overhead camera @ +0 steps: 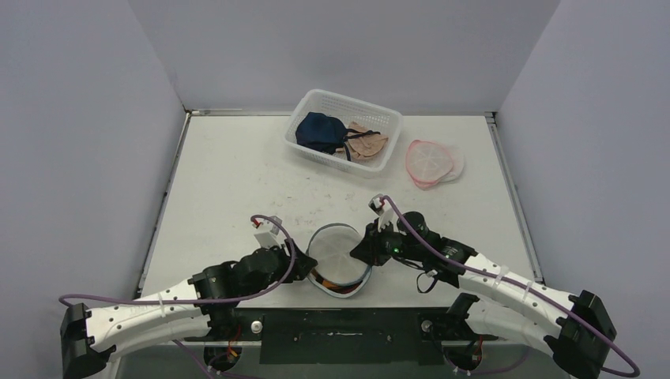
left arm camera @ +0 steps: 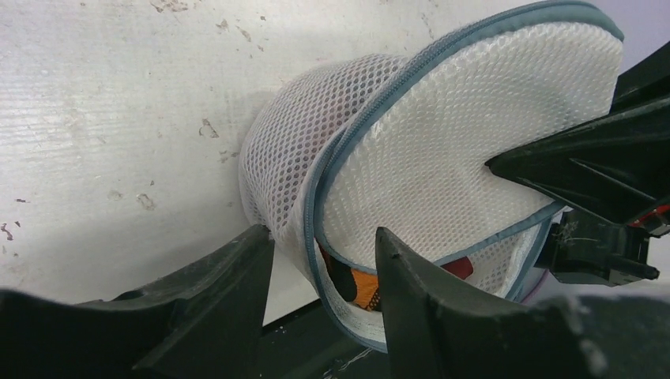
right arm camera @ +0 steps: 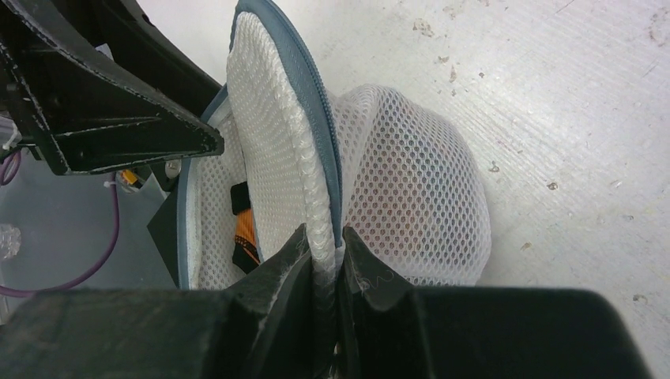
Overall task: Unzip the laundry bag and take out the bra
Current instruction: Unzip the laundry bag at the center of the board, then open the laundry bag at the center of the board.
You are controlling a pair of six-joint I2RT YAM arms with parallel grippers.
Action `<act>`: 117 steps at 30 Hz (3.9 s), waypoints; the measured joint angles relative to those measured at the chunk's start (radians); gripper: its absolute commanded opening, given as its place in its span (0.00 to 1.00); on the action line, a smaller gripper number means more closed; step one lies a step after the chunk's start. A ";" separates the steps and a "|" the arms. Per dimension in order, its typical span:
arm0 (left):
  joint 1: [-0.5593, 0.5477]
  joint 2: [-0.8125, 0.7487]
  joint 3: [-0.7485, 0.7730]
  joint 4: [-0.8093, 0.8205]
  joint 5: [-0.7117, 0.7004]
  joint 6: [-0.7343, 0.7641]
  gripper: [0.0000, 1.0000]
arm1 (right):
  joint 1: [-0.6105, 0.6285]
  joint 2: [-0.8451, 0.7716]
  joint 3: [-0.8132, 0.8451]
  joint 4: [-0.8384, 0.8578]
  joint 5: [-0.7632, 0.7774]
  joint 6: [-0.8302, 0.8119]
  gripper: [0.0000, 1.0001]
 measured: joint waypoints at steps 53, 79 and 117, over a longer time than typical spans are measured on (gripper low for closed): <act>0.064 0.189 0.351 -0.143 -0.173 0.233 0.00 | 0.012 -0.324 0.007 -0.033 0.230 0.087 0.80; 0.038 0.347 0.319 0.135 -0.175 0.278 0.00 | 0.173 0.097 -0.002 0.202 0.469 0.599 0.78; 0.032 0.397 0.275 0.262 -0.078 0.230 0.00 | 0.171 0.126 -0.005 0.195 0.648 0.683 0.06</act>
